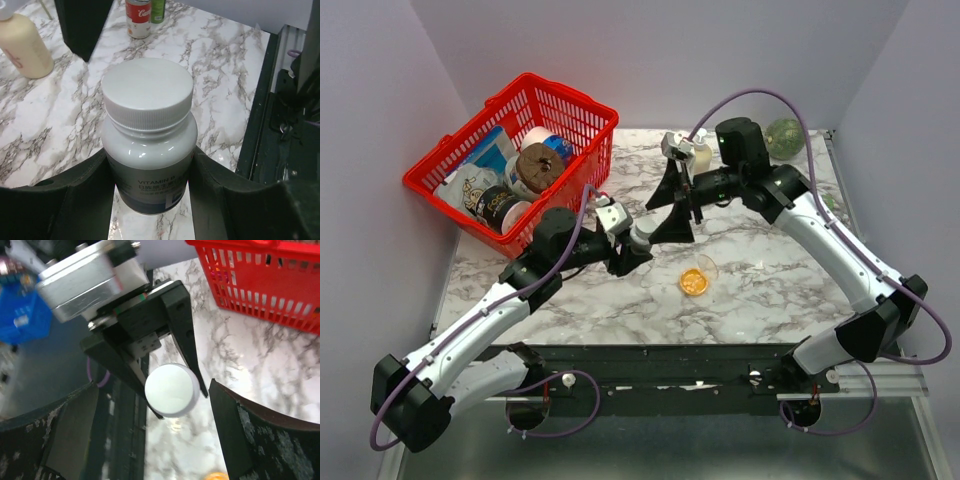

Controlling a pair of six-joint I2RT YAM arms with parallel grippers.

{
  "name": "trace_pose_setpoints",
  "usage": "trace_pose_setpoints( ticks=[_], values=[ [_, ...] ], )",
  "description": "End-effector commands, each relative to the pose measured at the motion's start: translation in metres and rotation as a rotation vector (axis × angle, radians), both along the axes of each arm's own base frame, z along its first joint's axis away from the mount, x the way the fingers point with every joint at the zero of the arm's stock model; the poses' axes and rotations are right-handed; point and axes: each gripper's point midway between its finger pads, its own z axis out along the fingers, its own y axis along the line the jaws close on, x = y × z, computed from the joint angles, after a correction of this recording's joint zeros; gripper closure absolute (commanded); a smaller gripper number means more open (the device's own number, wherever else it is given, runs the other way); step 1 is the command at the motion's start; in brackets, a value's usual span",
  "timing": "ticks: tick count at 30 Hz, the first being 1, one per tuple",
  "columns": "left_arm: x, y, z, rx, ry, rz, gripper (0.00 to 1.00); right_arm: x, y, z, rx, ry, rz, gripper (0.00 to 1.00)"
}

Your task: Sort the pills into containers

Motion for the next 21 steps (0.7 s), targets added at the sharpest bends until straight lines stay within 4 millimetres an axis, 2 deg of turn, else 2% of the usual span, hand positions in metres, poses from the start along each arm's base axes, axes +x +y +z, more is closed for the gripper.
trace_pose_setpoints(
  ticks=[1,2,5,8,16,21],
  values=[
    [-0.031,-0.006,0.015,-0.015,-0.035,-0.188,1.0,-0.016,-0.017,0.017,0.066,-0.386,0.235,0.0],
    [-0.036,-0.006,0.016,-0.012,-0.03,-0.218,1.0,-0.026,-0.024,0.008,0.046,-0.384,0.278,0.0],
    [-0.054,-0.011,0.017,-0.021,0.002,-0.331,1.0,-0.044,-0.034,0.002,0.078,-0.527,0.443,0.0],
    [-0.063,-0.014,0.017,-0.028,0.03,-0.396,1.0,-0.05,-0.034,-0.004,0.051,-0.502,0.512,0.01],
    [-0.062,-0.016,0.012,-0.02,0.059,-0.417,1.0,-0.062,-0.025,-0.021,0.002,-0.363,0.546,0.15],
    [-0.06,-0.017,0.008,-0.005,0.067,-0.411,1.0,-0.067,-0.026,-0.024,-0.014,-0.338,0.549,0.18]
  ],
)
